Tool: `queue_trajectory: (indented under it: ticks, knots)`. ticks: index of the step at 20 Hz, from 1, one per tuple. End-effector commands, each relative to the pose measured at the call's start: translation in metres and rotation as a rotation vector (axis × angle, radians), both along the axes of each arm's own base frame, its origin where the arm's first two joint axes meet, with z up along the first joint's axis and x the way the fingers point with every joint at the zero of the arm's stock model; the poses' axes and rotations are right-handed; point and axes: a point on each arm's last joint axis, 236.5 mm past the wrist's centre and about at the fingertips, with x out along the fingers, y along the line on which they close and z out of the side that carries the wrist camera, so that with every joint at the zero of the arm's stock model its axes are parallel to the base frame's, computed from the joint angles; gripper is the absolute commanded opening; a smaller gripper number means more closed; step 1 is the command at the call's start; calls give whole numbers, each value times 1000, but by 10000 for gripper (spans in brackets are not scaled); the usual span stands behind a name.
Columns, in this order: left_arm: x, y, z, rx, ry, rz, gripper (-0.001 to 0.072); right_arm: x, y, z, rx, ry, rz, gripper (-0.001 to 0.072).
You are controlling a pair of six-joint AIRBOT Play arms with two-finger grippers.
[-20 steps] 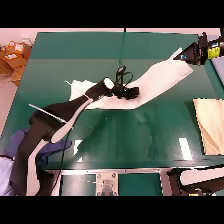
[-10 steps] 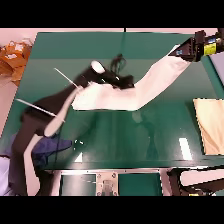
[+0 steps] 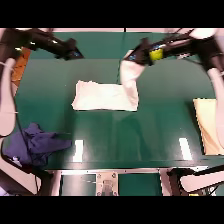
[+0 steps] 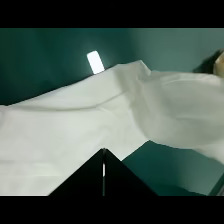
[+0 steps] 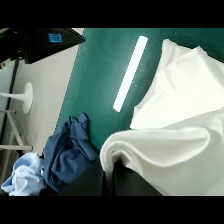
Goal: Fold the shirts.
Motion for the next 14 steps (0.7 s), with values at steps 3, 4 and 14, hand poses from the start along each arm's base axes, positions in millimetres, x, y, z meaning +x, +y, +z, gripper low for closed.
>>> queue_trajectory:
  ticks: [3,4,14]
  knots:
    - [-16,71,13,61,-15,14,25,9,142,-63,41,-47,-64,17]
    - [-18,75,10,76,-18,-6,26,9,166,-88,32,-45,-82,27]
    - [-19,79,6,102,-32,-27,26,44,128,-130,-27,-9,-143,511]
